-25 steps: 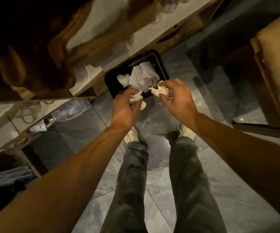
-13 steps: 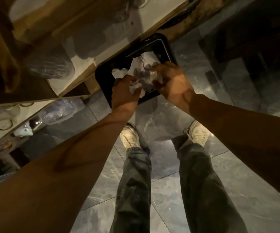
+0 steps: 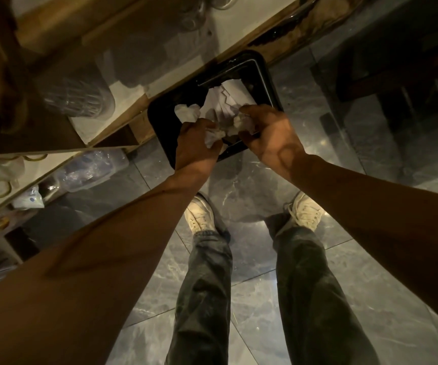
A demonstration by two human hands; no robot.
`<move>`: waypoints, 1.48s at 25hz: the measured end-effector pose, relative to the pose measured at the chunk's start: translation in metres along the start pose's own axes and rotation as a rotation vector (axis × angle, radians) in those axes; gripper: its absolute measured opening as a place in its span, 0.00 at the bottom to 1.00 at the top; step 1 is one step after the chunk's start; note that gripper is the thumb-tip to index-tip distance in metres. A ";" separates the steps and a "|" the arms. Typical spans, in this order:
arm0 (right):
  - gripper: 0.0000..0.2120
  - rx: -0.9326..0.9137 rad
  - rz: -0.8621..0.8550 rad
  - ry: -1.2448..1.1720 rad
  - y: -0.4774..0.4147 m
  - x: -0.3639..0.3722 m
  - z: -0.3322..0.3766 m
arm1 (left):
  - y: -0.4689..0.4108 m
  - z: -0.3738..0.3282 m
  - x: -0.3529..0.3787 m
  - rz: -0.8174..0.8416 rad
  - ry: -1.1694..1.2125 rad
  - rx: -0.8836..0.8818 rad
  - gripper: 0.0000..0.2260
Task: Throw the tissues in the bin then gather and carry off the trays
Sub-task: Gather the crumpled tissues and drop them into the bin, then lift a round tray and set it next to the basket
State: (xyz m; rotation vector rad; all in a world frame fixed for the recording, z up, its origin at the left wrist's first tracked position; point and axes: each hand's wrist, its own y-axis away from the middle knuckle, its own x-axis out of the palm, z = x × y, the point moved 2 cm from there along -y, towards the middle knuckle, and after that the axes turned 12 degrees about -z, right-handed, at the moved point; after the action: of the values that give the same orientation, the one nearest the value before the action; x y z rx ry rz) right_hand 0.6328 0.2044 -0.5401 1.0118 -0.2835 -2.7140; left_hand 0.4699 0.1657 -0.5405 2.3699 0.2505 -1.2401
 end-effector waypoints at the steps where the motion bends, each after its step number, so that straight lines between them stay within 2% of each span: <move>1: 0.21 0.013 0.023 -0.022 0.002 -0.003 0.003 | 0.001 0.000 -0.001 0.009 0.007 -0.022 0.18; 6: 0.23 0.001 0.052 0.052 0.016 -0.022 0.017 | 0.018 -0.009 -0.020 0.018 0.034 -0.043 0.20; 11: 0.19 -0.093 0.051 0.156 0.045 -0.060 0.049 | 0.046 -0.024 -0.057 0.021 0.031 0.063 0.19; 19: 0.22 -0.262 0.091 0.309 0.123 -0.153 0.122 | 0.146 -0.098 -0.159 0.053 -0.085 0.194 0.21; 25: 0.23 -0.494 0.154 0.456 0.192 -0.224 0.211 | 0.238 -0.144 -0.239 -0.028 -0.003 0.188 0.22; 28: 0.22 -0.560 0.139 0.490 0.217 -0.241 0.253 | 0.269 -0.150 -0.283 -0.150 0.040 0.189 0.20; 32: 0.24 -0.594 0.063 0.474 0.246 -0.241 0.320 | 0.298 -0.136 -0.348 -0.272 0.092 0.181 0.21; 37: 0.26 -0.655 -0.052 0.405 0.283 -0.206 0.414 | 0.324 -0.088 -0.430 -0.422 0.172 0.205 0.24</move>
State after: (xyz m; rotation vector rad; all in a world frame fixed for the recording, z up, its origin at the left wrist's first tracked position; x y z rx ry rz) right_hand 0.5511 0.0335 -0.0324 1.3010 0.6596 -2.2870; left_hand 0.4021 -0.0589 -0.0479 2.6978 0.7434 -1.2912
